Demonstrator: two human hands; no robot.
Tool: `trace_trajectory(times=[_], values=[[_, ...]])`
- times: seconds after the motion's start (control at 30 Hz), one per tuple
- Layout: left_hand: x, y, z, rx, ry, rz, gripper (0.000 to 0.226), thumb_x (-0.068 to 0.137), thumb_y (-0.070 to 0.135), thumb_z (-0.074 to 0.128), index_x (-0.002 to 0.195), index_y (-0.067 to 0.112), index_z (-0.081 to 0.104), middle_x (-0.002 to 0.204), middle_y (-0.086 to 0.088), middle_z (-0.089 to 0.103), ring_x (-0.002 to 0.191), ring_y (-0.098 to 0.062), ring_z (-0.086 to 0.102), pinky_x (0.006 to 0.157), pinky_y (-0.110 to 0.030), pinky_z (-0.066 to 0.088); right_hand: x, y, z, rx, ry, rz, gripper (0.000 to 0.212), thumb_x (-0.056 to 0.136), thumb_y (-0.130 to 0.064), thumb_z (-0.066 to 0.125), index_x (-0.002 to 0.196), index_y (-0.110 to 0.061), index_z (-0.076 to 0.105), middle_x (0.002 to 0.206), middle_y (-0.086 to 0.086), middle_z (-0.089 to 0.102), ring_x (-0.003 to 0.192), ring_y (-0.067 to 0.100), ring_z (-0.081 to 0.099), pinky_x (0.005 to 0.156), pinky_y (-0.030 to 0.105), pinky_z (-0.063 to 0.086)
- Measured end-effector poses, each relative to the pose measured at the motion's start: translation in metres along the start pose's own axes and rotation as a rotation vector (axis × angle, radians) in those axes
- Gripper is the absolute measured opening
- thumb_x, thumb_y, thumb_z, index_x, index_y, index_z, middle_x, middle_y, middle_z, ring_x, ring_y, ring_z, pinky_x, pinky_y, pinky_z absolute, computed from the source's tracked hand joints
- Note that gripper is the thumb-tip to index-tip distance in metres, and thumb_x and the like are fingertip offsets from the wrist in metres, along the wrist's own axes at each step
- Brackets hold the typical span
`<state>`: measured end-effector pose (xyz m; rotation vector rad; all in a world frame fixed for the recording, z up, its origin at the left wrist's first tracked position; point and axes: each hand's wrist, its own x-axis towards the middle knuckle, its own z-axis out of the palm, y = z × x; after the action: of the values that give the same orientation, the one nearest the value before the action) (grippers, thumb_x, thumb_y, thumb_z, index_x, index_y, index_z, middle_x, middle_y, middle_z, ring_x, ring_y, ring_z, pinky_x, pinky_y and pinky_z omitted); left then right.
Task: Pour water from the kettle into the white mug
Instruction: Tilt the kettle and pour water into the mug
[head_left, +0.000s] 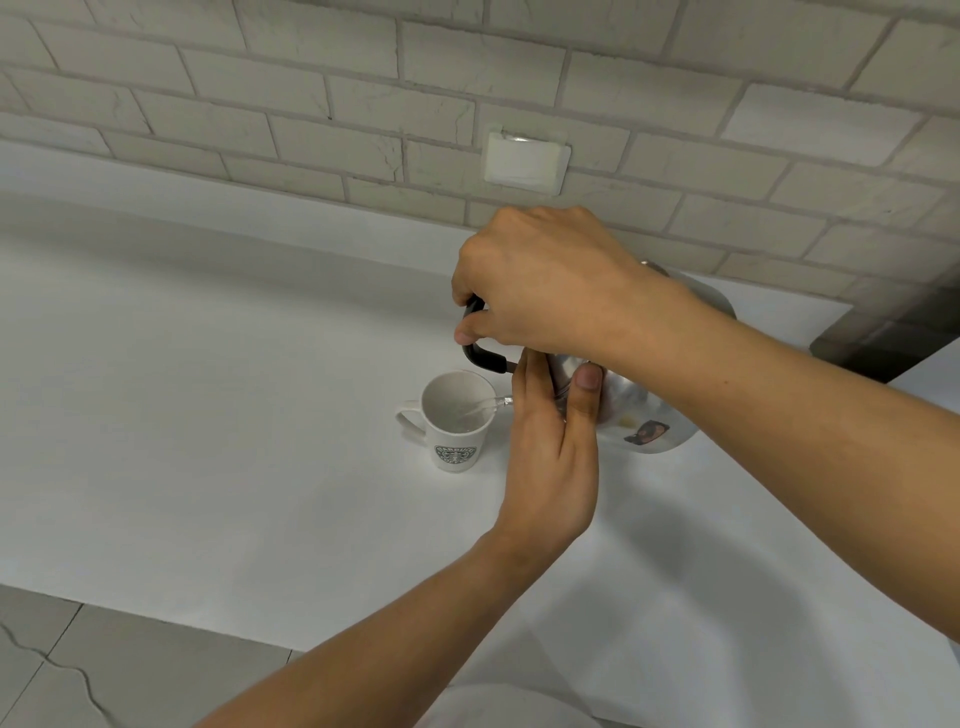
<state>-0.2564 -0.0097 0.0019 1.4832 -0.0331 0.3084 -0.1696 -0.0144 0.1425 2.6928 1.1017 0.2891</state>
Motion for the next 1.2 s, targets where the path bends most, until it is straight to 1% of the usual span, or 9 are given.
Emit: trace_trajectory(times=[0.2, 0.43, 0.63, 0.73, 0.83, 0.97, 1.07, 1.13, 1.2], values=[[0.0, 0.0, -0.004, 0.013, -0.011, -0.001, 0.043, 0.11, 0.052, 0.037, 0.146, 0.032, 0.049, 0.137, 0.009, 0.056, 0.135, -0.007, 0.053, 0.113, -0.025, 0.041, 0.0, -0.002, 0.001, 0.007, 0.007, -0.005, 0.038, 0.09, -0.053, 0.071, 0.11, -0.022, 0.075, 0.107, 0.002, 0.071, 0.095, 0.03, 0.069, 0.066, 0.035, 0.047], [0.001, 0.0, -0.011, 0.15, -0.085, 0.031, 0.043, 0.114, 0.036, 0.043, 0.156, 0.025, 0.042, 0.149, 0.006, 0.053, 0.142, -0.005, 0.046, 0.111, -0.008, 0.033, -0.012, 0.01, 0.008, 0.115, 0.069, 0.039, 0.034, 0.09, -0.059, 0.067, 0.107, -0.031, 0.077, 0.097, -0.002, 0.071, 0.095, 0.029, 0.068, 0.064, 0.034, 0.044], [0.001, 0.0, -0.013, 0.264, -0.161, 0.021, 0.051, 0.113, 0.038, 0.046, 0.161, 0.022, 0.036, 0.156, 0.003, 0.049, 0.144, -0.004, 0.045, 0.117, -0.013, 0.035, -0.034, 0.028, 0.02, 0.292, 0.162, 0.092, 0.037, 0.089, -0.062, 0.067, 0.111, -0.034, 0.078, 0.089, -0.012, 0.066, 0.094, 0.018, 0.065, 0.064, 0.029, 0.04], [0.0, 0.001, -0.014, 0.321, -0.197, 0.018, 0.057, 0.112, 0.04, 0.047, 0.164, 0.021, 0.032, 0.16, 0.003, 0.045, 0.147, -0.006, 0.043, 0.121, -0.026, 0.038, -0.046, 0.036, 0.026, 0.372, 0.225, 0.115, 0.043, 0.088, -0.062, 0.066, 0.116, -0.031, 0.077, 0.097, -0.007, 0.072, 0.097, 0.018, 0.065, 0.073, 0.036, 0.052], [0.001, -0.002, -0.016, 0.399, -0.247, -0.008, 0.069, 0.11, 0.049, 0.045, 0.168, 0.019, 0.022, 0.17, 0.001, 0.035, 0.158, -0.015, 0.033, 0.126, -0.042, 0.037, -0.058, 0.041, 0.035, 0.48, 0.289, 0.138, 0.041, 0.088, -0.058, 0.07, 0.114, -0.027, 0.079, 0.091, -0.003, 0.073, 0.087, 0.018, 0.066, 0.076, 0.042, 0.055], [0.002, -0.005, -0.017, 0.563, -0.277, 0.011, 0.077, 0.109, 0.056, 0.042, 0.171, 0.019, 0.013, 0.178, 0.002, 0.022, 0.165, -0.02, 0.021, 0.13, -0.047, 0.031, -0.073, 0.045, 0.049, 0.605, 0.431, 0.199, 0.037, 0.085, -0.049, 0.079, 0.109, -0.022, 0.081, 0.092, -0.002, 0.077, 0.085, 0.015, 0.071, 0.079, 0.04, 0.057], [0.003, -0.007, -0.016, 0.677, -0.302, 0.025, 0.082, 0.107, 0.062, 0.04, 0.171, 0.021, 0.01, 0.18, 0.003, 0.015, 0.167, -0.022, 0.015, 0.129, -0.05, 0.033, -0.084, 0.05, 0.06, 0.697, 0.531, 0.258, 0.033, 0.083, -0.043, 0.083, 0.106, -0.02, 0.082, 0.092, -0.004, 0.078, 0.085, 0.011, 0.072, 0.08, 0.033, 0.058], [0.003, -0.008, -0.017, 0.733, -0.341, 0.034, 0.079, 0.107, 0.061, 0.041, 0.171, 0.025, 0.012, 0.179, 0.004, 0.014, 0.167, -0.023, 0.013, 0.129, -0.05, 0.034, -0.093, 0.056, 0.07, 0.758, 0.586, 0.3, 0.033, 0.082, -0.042, 0.084, 0.105, -0.019, 0.083, 0.088, -0.006, 0.077, 0.08, 0.005, 0.071, 0.076, 0.019, 0.054], [0.001, -0.007, -0.021, 0.75, -0.377, 0.065, 0.07, 0.109, 0.057, 0.043, 0.169, 0.029, 0.023, 0.178, 0.003, 0.016, 0.167, -0.023, 0.015, 0.129, -0.047, 0.035, -0.103, 0.062, 0.081, 0.815, 0.638, 0.357, 0.032, 0.081, -0.041, 0.086, 0.104, -0.019, 0.083, 0.084, -0.011, 0.075, 0.077, -0.002, 0.068, 0.07, 0.006, 0.045]])
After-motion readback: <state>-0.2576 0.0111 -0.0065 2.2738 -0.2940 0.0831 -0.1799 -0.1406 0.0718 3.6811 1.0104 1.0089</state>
